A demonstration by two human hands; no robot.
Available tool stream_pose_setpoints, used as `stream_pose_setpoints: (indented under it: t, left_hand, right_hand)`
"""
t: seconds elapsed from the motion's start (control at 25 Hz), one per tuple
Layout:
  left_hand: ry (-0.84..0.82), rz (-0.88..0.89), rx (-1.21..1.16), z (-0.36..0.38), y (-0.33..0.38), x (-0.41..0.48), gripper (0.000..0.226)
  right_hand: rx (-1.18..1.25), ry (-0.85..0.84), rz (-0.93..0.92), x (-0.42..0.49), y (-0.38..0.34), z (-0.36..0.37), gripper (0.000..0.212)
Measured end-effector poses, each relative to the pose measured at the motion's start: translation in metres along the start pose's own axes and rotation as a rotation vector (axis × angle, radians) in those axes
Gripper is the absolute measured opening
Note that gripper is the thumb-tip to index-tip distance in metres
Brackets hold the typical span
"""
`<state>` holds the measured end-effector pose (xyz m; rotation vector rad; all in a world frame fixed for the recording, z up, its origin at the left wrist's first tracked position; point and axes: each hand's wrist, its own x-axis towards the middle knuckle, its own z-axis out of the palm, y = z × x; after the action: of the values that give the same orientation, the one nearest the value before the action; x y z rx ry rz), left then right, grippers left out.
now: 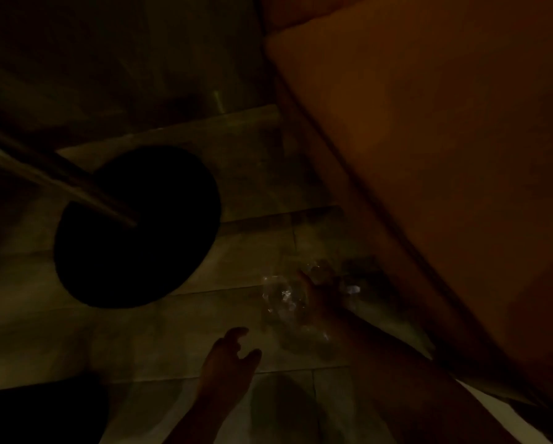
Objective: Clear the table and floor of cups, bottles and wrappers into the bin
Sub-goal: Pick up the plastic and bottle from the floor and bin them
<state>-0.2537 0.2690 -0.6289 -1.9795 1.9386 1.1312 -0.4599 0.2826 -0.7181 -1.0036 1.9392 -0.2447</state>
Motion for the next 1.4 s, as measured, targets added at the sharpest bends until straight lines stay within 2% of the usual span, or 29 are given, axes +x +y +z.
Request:
stream_pose_setpoints:
  t: [0.08, 0.16, 0.24, 0.28, 0.36, 0.44, 0.52, 0.64, 0.72, 0.8, 0.88, 0.92, 1.0, 1.04, 1.16, 1.32, 1.4]
  left_hand:
    - [0.032, 0.068, -0.133, 0.015, 0.003, 0.013, 0.066]
    - [0.071, 0.221, -0.240, 0.022, 0.018, 0.019, 0.079]
    - [0.034, 0.257, -0.426, 0.013, 0.038, 0.014, 0.082]
    - [-0.015, 0.235, -0.549, 0.004, 0.047, 0.007, 0.076]
    - [-0.149, 0.172, -0.775, -0.016, 0.058, -0.011, 0.051]
    - [-0.312, 0.103, -0.945, -0.031, 0.062, -0.034, 0.030]
    - [-0.433, 0.018, -1.096, -0.043, 0.064, -0.068, 0.037]
    - [-0.358, -0.012, -1.298, -0.065, 0.065, -0.130, 0.029]
    - [-0.260, -0.012, -1.322, -0.086, 0.073, -0.175, 0.027]
    - [-0.205, -0.028, -1.314, -0.106, 0.085, -0.218, 0.029]
    - [-0.159, -0.077, -1.278, -0.128, 0.100, -0.257, 0.020]
    - [-0.115, -0.137, -1.261, -0.136, 0.105, -0.274, 0.015]
    - [-0.054, -0.217, -1.281, -0.156, 0.112, -0.302, 0.015]
    - [-0.027, -0.227, -1.309, -0.167, 0.114, -0.316, 0.020]
    - [0.085, -0.235, -1.399, -0.212, 0.112, -0.368, 0.031]
    - [0.060, -0.071, -1.291, -0.269, 0.073, -0.446, 0.067]
    - [0.147, -0.104, -1.120, -0.291, 0.053, -0.480, 0.081]
  right_hand:
    - [0.135, 0.049, -0.032, 0.003, 0.013, 0.009, 0.074]
    - [0.140, 0.035, -0.067, -0.009, 0.014, 0.012, 0.069]
    - [0.162, 0.058, -0.130, -0.036, 0.003, 0.011, 0.059]
    - [0.168, 0.082, -0.179, -0.054, -0.006, 0.005, 0.052]
    - [0.211, 0.133, -0.301, -0.094, -0.028, -0.014, 0.044]
    - [0.323, 0.147, -0.372, -0.136, -0.051, -0.037, 0.050]
    - [0.491, 0.098, -0.347, -0.178, -0.067, -0.063, 0.061]
    - [0.621, 0.107, -0.285, -0.244, -0.077, -0.096, 0.075]
    - [0.523, 0.077, -0.286, -0.290, -0.087, -0.115, 0.083]
    - [0.528, -0.090, -0.340, -0.334, -0.106, -0.125, 0.081]
    - [0.562, -0.187, -0.306, -0.364, -0.130, -0.133, 0.055]
    - [0.541, -0.182, -0.310, -0.376, -0.141, -0.136, 0.042]
    - [0.344, -0.106, -0.336, -0.392, -0.161, -0.143, 0.029]
    - [0.249, -0.067, -0.385, -0.399, -0.171, -0.147, 0.025]
    - [0.125, -0.141, -0.455, -0.426, -0.218, -0.153, 0.022]
    - [0.044, -0.428, -0.517, -0.468, -0.277, -0.148, 0.018]
    - [-0.022, -0.581, -0.537, -0.490, -0.304, -0.145, 0.024]
